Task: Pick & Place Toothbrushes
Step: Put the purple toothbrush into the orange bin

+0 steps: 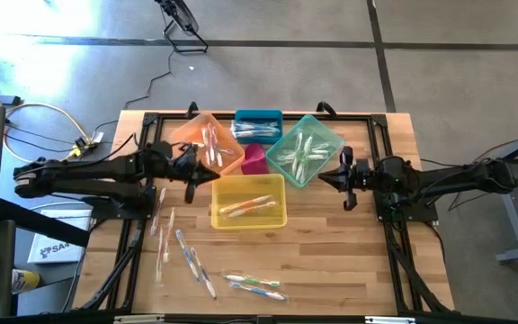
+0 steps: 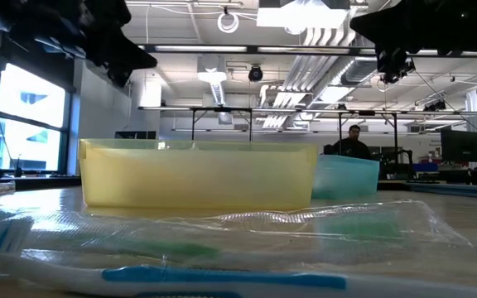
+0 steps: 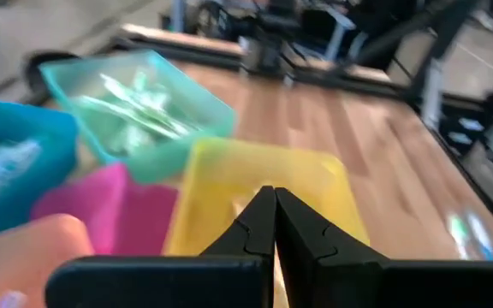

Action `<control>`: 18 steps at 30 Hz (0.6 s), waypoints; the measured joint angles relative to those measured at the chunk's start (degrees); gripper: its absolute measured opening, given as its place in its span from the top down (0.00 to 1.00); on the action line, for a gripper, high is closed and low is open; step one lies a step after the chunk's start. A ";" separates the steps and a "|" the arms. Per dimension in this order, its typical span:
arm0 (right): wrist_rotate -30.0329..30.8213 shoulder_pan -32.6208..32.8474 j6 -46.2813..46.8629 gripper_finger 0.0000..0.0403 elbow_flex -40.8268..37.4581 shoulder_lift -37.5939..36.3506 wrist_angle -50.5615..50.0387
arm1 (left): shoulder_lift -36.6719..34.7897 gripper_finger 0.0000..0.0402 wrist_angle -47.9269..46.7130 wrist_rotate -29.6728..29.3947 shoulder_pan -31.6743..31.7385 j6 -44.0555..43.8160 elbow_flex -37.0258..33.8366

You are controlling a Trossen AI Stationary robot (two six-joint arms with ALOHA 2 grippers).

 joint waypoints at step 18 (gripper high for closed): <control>0.65 0.00 6.96 0.99 -0.03 3.29 0.48 | -1.18 1.00 -19.61 -12.62 -23.53 5.68 8.24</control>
